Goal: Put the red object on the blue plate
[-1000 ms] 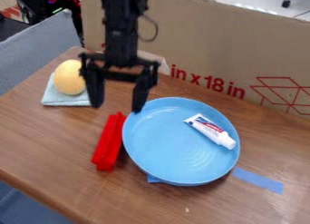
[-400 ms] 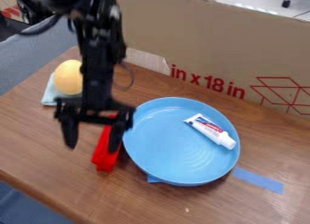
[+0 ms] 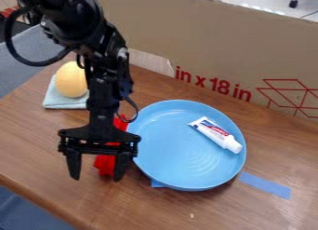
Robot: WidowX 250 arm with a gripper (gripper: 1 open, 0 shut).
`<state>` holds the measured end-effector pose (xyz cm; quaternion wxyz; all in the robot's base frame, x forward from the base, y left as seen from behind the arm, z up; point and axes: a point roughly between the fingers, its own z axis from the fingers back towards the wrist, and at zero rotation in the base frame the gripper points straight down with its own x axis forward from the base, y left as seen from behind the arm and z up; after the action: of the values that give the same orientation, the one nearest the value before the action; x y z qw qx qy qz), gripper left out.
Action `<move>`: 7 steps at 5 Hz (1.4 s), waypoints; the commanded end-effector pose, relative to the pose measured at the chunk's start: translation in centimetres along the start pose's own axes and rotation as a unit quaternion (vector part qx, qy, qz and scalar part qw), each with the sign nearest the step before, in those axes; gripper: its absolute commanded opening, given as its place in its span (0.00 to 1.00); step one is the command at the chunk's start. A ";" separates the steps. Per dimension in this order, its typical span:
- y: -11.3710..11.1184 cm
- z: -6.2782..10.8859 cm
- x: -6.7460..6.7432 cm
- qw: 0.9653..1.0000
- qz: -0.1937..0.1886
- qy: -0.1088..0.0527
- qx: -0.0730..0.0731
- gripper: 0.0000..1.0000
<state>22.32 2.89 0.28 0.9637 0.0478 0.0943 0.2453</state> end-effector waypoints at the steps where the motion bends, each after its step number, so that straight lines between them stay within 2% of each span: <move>1: -0.2 0.9 0.5 1.000 0.001 -0.016 -0.021 1.00; 2: 0.4 2.9 0.9 0.999 0.004 -0.024 -0.030 0.00; 3: -0.1 2.0 0.9 0.999 0.002 -0.022 -0.041 0.00; 4: -1.0 4.9 1.6 0.997 -0.039 -0.043 -0.046 0.00; 5: -1.5 7.6 2.4 0.997 -0.060 -0.050 -0.020 0.00; 6: -3.7 8.7 1.6 0.995 -0.062 -0.072 -0.021 0.00; 7: -4.7 9.2 2.3 0.995 -0.070 -0.065 -0.021 0.00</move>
<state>27.84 -0.49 7.21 0.9822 0.0413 0.0498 0.1765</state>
